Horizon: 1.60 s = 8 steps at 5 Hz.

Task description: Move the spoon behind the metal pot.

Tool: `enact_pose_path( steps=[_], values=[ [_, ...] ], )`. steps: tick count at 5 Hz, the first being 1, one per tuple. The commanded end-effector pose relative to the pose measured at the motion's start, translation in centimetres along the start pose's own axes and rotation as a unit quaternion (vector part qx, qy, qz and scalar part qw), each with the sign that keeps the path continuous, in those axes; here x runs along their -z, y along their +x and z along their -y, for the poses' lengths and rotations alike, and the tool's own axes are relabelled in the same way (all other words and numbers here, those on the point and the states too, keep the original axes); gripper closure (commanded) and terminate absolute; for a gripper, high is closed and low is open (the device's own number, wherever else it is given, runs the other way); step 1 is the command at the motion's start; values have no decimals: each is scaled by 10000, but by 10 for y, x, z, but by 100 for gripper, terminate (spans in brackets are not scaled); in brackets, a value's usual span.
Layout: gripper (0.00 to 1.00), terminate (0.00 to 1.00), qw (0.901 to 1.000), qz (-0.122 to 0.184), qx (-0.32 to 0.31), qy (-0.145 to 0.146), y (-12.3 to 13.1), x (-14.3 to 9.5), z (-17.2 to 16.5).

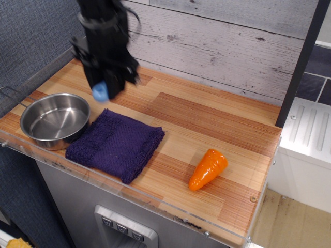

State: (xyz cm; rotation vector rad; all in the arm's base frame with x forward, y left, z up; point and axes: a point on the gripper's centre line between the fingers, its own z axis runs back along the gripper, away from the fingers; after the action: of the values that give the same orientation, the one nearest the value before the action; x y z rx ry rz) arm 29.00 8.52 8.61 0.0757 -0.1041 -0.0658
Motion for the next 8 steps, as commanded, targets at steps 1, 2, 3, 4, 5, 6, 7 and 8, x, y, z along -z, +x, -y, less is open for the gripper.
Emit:
enact_pose_path(
  steps=[1,2,3,4,5,6,7,8],
  values=[
    [100,0,9983,-329,-444,169,26,35,-62],
    [100,0,9971,-529,-503,206,33,55,-71],
    [100,0,9968,-601,-479,222,43,68,-73],
    [100,0,9967,-673,-407,206,48,73,-70],
    [0,0,9975,-591,-319,220,49,63,-68],
    [0,0,9987,-232,-278,347,46,27,-62],
    [0,0,9984,319,-321,350,46,-25,-44],
    [0,0,9978,506,-406,131,43,-54,-14]
  ],
)
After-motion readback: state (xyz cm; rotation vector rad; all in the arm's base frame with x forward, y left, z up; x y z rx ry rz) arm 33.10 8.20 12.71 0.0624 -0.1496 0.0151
